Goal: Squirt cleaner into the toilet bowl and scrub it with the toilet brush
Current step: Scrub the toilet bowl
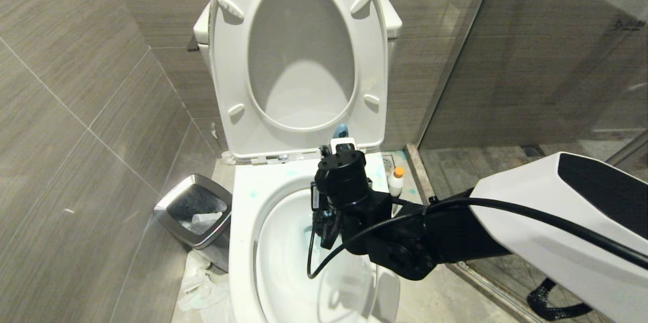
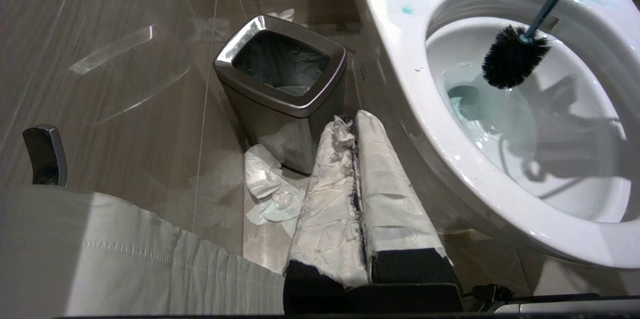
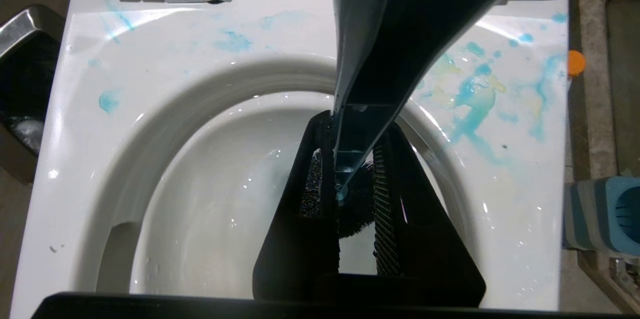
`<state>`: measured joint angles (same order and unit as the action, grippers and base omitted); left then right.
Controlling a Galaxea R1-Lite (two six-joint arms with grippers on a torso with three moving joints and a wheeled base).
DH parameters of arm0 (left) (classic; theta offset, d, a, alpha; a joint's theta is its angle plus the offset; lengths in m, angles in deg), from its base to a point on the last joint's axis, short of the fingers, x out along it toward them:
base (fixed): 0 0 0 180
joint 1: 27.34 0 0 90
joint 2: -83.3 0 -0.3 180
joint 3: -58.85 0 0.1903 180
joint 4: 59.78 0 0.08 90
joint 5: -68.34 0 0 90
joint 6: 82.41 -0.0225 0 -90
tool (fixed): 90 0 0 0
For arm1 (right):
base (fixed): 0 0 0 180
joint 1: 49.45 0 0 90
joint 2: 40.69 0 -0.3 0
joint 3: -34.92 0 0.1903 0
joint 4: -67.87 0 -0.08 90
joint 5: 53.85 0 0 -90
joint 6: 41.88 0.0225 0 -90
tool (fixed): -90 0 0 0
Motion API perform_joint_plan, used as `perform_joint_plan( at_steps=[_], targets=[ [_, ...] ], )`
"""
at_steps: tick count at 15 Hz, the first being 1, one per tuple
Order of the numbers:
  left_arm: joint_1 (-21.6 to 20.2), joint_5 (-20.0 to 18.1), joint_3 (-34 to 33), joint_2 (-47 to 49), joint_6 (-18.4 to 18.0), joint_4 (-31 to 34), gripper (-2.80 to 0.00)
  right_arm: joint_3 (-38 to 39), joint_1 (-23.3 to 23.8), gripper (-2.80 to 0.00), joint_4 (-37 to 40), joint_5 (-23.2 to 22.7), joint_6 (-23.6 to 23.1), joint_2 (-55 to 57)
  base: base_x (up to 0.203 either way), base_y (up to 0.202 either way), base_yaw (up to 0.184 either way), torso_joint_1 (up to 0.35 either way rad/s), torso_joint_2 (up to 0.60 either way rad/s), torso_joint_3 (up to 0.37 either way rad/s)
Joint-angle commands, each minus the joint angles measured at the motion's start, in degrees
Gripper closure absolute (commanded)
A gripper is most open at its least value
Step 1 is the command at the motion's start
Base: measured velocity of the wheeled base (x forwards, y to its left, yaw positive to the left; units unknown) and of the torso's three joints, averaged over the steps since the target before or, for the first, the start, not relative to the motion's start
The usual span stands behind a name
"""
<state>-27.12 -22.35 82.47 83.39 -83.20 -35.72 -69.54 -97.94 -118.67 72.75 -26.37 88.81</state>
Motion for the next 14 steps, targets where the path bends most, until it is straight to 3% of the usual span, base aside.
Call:
perform_joint_plan(
  at_steps=[1,14],
  targets=[
    [0.0,0.05,-0.04,0.08,0.0,0.01,0.0,-3.97,-0.19,0.0,-0.24,0.33,-0.38,3.94,0.0,0.0,0.0,0.0,0.0,0.0],
    [0.02,-0.01,0.02,0.08,0.0,0.01,0.0,-14.42,-6.64,0.0,-0.48,1.3,-2.87,10.34,0.0,0.0,0.0,0.0,0.0,0.0]
  ],
)
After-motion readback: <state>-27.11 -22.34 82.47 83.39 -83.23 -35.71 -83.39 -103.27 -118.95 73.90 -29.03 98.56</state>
